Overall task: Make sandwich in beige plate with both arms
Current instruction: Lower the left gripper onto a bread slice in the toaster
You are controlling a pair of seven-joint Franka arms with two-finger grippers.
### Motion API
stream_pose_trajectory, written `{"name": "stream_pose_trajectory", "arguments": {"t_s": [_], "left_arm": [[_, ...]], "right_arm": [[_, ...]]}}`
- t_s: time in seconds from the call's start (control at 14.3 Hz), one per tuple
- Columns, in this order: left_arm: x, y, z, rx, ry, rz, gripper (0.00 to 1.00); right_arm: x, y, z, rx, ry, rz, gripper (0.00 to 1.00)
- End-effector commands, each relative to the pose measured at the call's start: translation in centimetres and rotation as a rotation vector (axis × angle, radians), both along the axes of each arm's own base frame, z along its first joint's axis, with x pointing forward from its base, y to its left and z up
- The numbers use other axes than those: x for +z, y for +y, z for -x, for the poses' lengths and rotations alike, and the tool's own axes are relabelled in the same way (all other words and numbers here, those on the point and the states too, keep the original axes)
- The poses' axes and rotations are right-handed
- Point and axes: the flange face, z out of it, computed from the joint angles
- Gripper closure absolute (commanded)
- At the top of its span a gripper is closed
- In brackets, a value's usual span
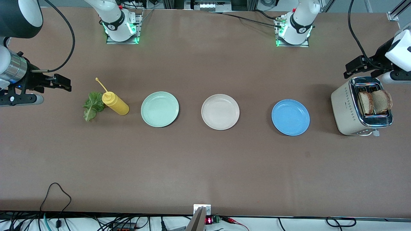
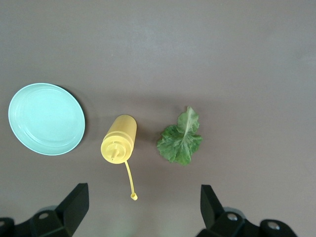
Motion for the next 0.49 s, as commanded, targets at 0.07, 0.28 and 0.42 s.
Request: {"name": "stream_pose_trajectory", "arguments": {"t_s": [0.07,0.28,0.42], "left_arm": [[0.7,0.3,0.5,-0.020,-0.006,-0.014,0.00],[0.4,0.5,0.4,-0.019,0.003,-0.014,0.00],[-2.0,1.1,-0.8,-0.011,0.046,-0.018,0.00]], "right_arm": [[0.3,0.0,1.1,-0.015,-0.011,-0.003,0.00],[0.4,-0.1,1.6,-0.019,-0.018,-0.003,0.00],[0.4,0.0,1.5,-0.018,-0.020,-0.004,0.00]]}}
